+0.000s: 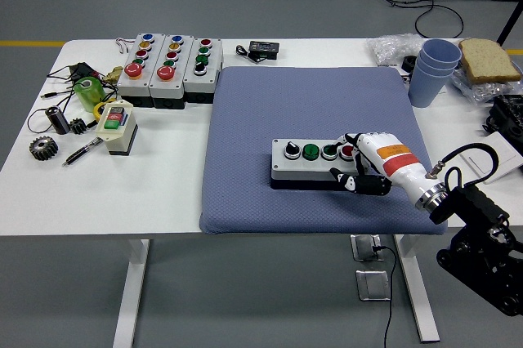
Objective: Pick up the button,place it on the desk,press the button,press the button
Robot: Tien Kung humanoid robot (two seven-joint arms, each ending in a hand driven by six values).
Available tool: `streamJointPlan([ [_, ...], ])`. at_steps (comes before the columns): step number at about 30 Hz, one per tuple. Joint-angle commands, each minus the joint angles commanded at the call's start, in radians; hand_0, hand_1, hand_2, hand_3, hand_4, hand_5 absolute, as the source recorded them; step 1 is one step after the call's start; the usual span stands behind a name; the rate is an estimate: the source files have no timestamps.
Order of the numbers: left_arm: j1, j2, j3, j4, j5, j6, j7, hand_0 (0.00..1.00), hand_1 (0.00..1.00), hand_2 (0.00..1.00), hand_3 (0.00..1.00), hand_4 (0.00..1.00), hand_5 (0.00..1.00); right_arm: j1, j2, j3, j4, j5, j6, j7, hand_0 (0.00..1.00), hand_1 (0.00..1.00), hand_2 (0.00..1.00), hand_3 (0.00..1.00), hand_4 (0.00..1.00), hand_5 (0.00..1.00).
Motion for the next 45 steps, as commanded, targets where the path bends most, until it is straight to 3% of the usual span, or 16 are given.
streamJointPlan([
  [6,0.000,0.000,-0.001,0.000,0.002,0.000,0.000,0.624,0.658,0.679,0.593,0.342,0.648,-0.012,-0.013,0.059,0.037,0.027,-0.022,0.012,0.110,0.002,0.160,0.601,0.759,0.236],
  [10,0.002,-0.001,-0.005,0.000,0.008,-0.001,0.001,0.624,0.658,0.679,0.593,0.342,0.648,-0.039,-0.020,0.114,0.025,0.087,-0.066,0.037,0.110,0.002,0.160,0.601,0.759,0.236],
  [11,0.002,-0.001,-0.005,0.000,0.007,-0.001,0.001,0.624,0.658,0.679,0.593,0.341,0.647,-0.043,-0.021,0.122,0.022,0.110,-0.074,0.042,0.211,0.030,0.279,0.654,0.770,0.237],
  [13,0.004,-0.001,-0.007,0.000,0.009,-0.001,0.001,0.624,0.658,0.679,0.593,0.341,0.647,-0.066,-0.024,0.148,0.016,0.183,-0.083,0.054,0.211,0.030,0.279,0.654,0.770,0.237],
  [16,0.006,-0.002,-0.012,0.000,0.015,-0.001,0.002,0.624,0.658,0.679,0.593,0.341,0.647,-0.108,-0.026,0.186,0.012,0.306,-0.046,0.056,0.211,0.030,0.279,0.654,0.770,0.237],
  [17,0.007,-0.002,-0.012,0.000,0.016,-0.001,0.002,0.624,0.659,0.679,0.593,0.343,0.648,-0.119,-0.025,0.195,0.015,0.352,-0.037,0.065,0.499,0.429,0.546,0.703,0.775,0.238],
  [20,0.008,-0.003,-0.012,0.000,0.017,-0.001,0.002,0.624,0.659,0.679,0.593,0.343,0.648,-0.142,-0.024,0.218,0.021,0.467,-0.016,0.086,0.499,0.429,0.546,0.703,0.775,0.238],
  [22,0.010,-0.003,-0.017,0.000,0.026,-0.003,0.004,0.624,0.659,0.679,0.593,0.343,0.648,-0.183,-0.019,0.264,0.048,0.551,0.049,0.106,0.499,0.429,0.546,0.703,0.775,0.238],
  [23,0.011,-0.003,-0.019,0.000,0.030,-0.003,0.005,0.624,0.658,0.679,0.593,0.343,0.649,-0.202,-0.015,0.288,0.057,0.597,0.084,0.107,0.694,0.634,0.696,0.690,0.776,0.246],
  [25,0.012,-0.004,-0.021,0.000,0.033,-0.003,0.005,0.624,0.658,0.679,0.593,0.343,0.649,-0.226,-0.007,0.326,0.066,0.681,0.139,0.101,0.694,0.634,0.696,0.690,0.776,0.246],
  [28,0.013,-0.004,-0.019,0.000,0.031,-0.003,0.005,0.624,0.658,0.679,0.593,0.343,0.649,-0.260,0.003,0.376,0.075,0.805,0.185,0.098,0.694,0.634,0.696,0.690,0.776,0.246],
  [39,0.011,-0.003,-0.004,0.000,0.021,-0.002,0.001,0.624,0.659,0.679,0.591,0.342,0.647,-0.348,0.036,0.501,0.061,1.264,0.245,0.091,0.707,0.661,0.716,0.669,0.778,0.257],
  [45,-0.003,-0.001,0.010,0.000,-0.001,0.001,-0.004,0.624,0.659,0.679,0.590,0.343,0.650,-0.354,0.038,0.543,0.070,1.276,0.259,0.091,0.701,0.655,0.712,0.662,0.782,0.260],
])
